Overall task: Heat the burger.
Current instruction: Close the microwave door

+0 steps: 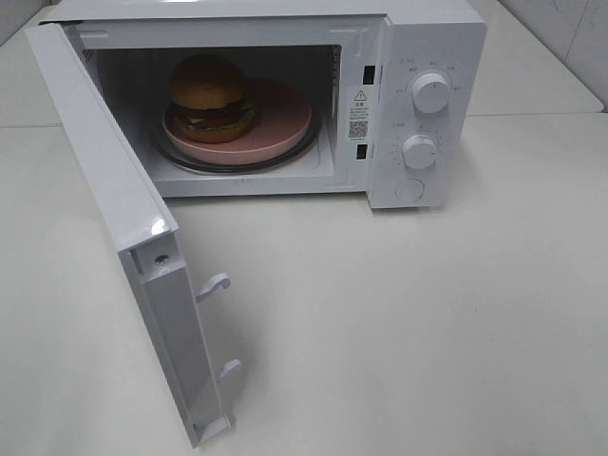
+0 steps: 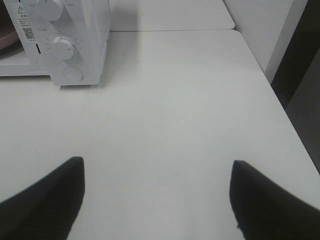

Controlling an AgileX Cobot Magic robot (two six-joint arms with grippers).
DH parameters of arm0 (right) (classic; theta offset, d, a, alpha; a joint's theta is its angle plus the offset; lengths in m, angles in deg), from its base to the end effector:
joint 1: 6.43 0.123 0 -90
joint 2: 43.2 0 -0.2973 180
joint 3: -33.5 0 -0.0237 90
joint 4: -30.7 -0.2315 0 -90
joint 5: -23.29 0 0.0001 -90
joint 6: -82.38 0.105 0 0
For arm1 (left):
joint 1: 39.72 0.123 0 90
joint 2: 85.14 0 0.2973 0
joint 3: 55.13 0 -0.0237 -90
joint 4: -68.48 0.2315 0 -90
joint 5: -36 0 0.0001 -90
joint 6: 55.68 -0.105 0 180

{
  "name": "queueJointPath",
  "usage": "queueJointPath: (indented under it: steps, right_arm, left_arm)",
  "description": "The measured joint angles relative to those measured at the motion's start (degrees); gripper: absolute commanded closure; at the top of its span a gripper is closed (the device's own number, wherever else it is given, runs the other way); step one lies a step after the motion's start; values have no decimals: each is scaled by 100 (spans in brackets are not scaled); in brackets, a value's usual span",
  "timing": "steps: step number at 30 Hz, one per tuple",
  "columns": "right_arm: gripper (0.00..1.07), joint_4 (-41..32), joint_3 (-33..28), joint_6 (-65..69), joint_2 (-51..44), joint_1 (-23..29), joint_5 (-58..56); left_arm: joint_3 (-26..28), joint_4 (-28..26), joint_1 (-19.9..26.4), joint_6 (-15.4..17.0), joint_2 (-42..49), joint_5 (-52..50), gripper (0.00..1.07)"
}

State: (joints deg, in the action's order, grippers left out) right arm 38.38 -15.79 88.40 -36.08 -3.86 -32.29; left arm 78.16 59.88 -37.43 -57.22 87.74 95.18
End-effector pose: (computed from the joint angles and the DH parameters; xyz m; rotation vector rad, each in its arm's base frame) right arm -0.0178 -0.0124 0.2689 0.0575 1.9476 -0.0589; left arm -0.0255 -0.0145 0.2753 -0.0046 1.9663 -0.1335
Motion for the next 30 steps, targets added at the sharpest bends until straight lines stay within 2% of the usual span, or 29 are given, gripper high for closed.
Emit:
queueJointPath:
  steps: [4,6,8,9,12,14,15,16,17,18,20,24,29,30]
  right_arm:
    - [31,0,0,0,0,0,0]
    - [31,0,0,0,0,0,0]
    - [31,0,0,0,0,0,0]
    - [31,0,0,0,0,0,0]
    - [31,0,0,0,0,0,0]
    - [31,0,0,0,0,0,0]
    - [31,0,0,0,0,0,0]
    - [31,0,0,0,0,0,0]
    - [31,0,0,0,0,0,0]
    - [31,0,0,0,0,0,0]
    - [31,0,0,0,0,0,0]
    - [31,0,0,0,0,0,0]
    - [31,0,0,0,0,0,0]
    - [31,0,0,0,0,0,0]
  left_arm:
    - [57,-6,0,0,-11,-350,15]
    - [74,-17,0,0,-292,-785,29]
    - [74,-17,0,0,-384,-888,33]
    - [74,-23,0,0,-625,-1100,42]
    - [74,-23,0,0,-733,-1197,48]
    - [74,-23,0,0,-1278,-1690,71]
    - [74,-23,0,0,-1278,-1690,71]
    - [74,-23,0,0,-1387,-1805,76]
    - [74,-23,0,0,-1644,-2028,91]
    - [74,-23,0,0,-1644,-2028,91]
    - [74,-23,0,0,-1994,-2326,107]
    - [74,-23,0,0,-2320,-2739,107]
    - [-292,-23,0,0,-2905,-4039,107]
    - [-292,-23,0,0,-2905,-4039,107]
